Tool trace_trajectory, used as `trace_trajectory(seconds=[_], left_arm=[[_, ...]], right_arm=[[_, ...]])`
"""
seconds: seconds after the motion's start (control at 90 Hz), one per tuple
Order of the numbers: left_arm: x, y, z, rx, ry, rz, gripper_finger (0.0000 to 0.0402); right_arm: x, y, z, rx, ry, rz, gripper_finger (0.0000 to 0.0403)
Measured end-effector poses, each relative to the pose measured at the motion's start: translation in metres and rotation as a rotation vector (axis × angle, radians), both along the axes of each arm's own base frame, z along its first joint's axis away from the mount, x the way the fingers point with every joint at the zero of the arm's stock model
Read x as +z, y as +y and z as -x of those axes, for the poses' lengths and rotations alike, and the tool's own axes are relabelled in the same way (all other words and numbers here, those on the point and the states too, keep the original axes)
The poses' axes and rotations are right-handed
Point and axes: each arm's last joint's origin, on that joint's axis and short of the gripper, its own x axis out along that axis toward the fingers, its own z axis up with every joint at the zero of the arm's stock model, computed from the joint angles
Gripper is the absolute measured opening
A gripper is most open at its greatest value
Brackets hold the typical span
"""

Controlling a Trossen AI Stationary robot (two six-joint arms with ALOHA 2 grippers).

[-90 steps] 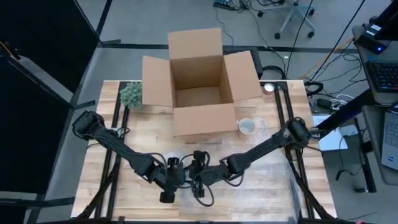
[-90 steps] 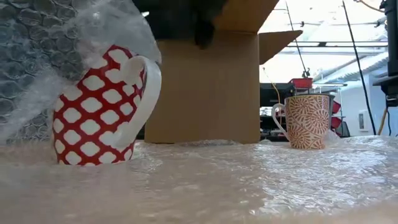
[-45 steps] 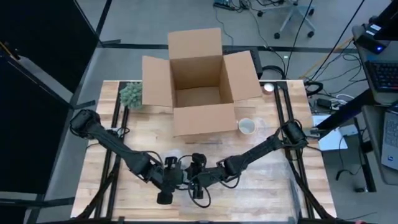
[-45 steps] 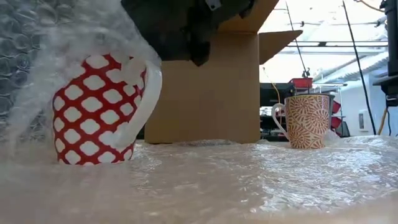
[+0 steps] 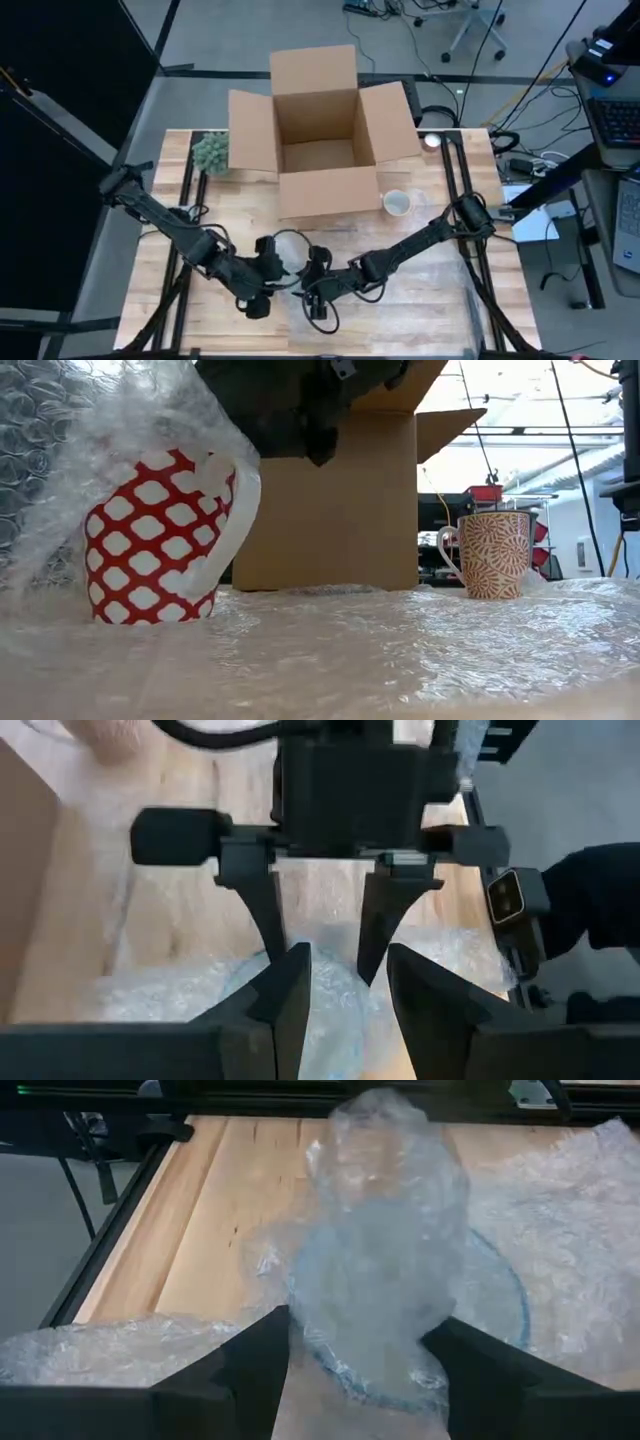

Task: Wrap mug
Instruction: Wrap the red cup in the bubble wrap

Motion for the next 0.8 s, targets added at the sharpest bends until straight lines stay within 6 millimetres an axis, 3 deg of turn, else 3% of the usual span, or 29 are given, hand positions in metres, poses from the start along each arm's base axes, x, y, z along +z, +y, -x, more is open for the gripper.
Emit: trace_trajectory(seconds=[0.2, 0.389, 0.644, 0.8], left_arm=[[-0.051, -0.007, -0.016, -0.049, 0.203, 0.026, 0.0122], [-0.086, -0.023, -0.028, -0.117, 0.292, 0.010, 0.0122], [-0.104, -0.018, -0.039, -0.107, 0.327, -0.026, 0.0122], [-0.108, -0.016, -0.042, -0.118, 0.334, -0.043, 0.0122]], right_arm=[[0.000, 0.000, 0.000, 0.001, 0.002, 0.002, 0.0199], [-0.001, 0.000, 0.000, 0.017, 0.002, 0.015, 0.0199], [-0.001, 0.000, 0.000, 0.015, 0.002, 0.020, 0.0199], [0.010, 0.002, 0.008, 0.042, 0.018, 0.048, 0.0199]])
